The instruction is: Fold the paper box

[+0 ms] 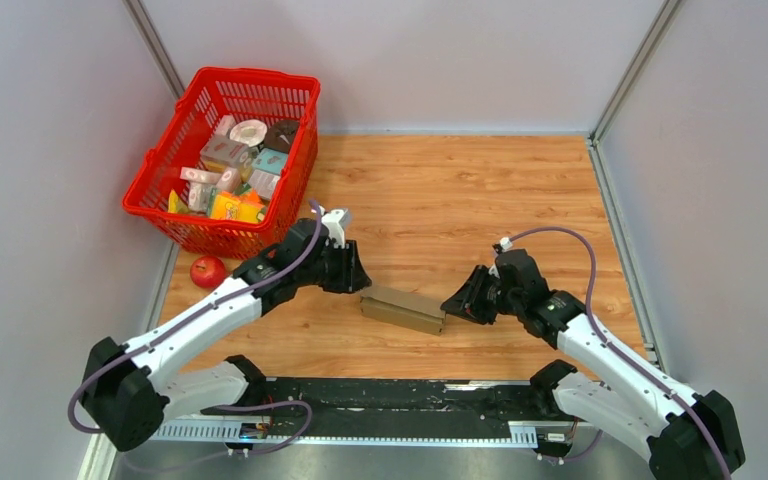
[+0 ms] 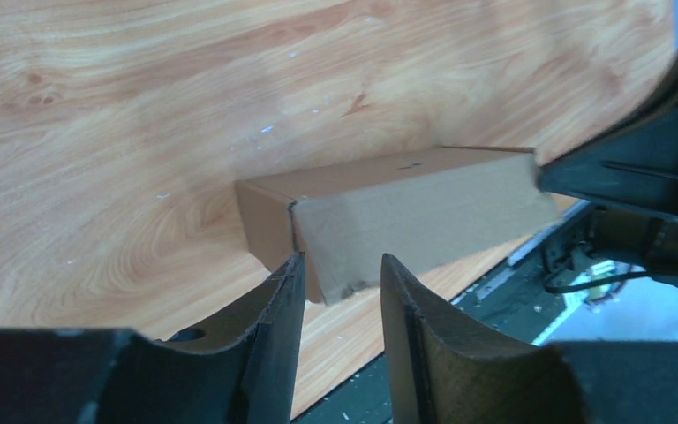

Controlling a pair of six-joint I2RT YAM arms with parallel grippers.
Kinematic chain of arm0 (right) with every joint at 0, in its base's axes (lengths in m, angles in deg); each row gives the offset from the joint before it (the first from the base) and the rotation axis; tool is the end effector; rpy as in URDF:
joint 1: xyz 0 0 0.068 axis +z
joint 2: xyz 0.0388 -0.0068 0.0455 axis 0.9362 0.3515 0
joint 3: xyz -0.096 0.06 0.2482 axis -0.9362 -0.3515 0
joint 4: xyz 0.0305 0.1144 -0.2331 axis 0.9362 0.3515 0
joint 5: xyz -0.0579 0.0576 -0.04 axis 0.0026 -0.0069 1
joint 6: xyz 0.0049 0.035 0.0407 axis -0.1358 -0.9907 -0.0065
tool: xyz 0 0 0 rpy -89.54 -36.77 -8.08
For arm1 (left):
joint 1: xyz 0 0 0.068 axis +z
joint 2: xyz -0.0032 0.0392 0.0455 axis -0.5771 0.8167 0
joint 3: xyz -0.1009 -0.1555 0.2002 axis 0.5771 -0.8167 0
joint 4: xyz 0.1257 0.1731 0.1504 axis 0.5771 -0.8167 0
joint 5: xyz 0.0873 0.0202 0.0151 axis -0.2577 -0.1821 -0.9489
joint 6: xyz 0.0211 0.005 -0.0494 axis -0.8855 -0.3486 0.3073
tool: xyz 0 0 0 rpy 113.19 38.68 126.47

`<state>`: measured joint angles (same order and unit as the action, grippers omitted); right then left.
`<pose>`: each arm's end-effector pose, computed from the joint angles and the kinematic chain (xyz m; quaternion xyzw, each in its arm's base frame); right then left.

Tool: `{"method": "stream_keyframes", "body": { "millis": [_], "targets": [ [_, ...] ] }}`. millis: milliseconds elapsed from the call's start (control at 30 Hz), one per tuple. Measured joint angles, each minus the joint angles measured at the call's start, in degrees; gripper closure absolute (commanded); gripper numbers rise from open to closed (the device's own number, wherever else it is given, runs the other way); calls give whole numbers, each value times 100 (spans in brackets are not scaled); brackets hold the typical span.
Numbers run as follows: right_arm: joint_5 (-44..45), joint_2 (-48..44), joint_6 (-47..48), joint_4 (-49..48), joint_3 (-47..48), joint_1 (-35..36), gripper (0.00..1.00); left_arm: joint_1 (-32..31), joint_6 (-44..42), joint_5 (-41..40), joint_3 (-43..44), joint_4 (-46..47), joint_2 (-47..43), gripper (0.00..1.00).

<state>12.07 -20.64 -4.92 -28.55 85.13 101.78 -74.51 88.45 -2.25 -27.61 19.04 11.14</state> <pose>0.1416 0.1015 0.2068 0.1516 0.9071 0.3551 0.1676 0.1720 -0.1492 0.2665 0.0730 0.8931 -0.3312 0.2955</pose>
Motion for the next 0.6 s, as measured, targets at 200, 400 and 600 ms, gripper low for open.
{"method": "stream_keyframes", "body": {
  "millis": [200,400,600],
  "targets": [
    [87,-33,245,-17,0,57,63,2,-153,-92,-129,133,570,71],
    [133,52,876,289,111,59,53,2,-164,-48,-542,492,535,75],
    [-79,136,1220,378,297,59,58,2,-164,-33,-680,695,448,76]
  ]
}}
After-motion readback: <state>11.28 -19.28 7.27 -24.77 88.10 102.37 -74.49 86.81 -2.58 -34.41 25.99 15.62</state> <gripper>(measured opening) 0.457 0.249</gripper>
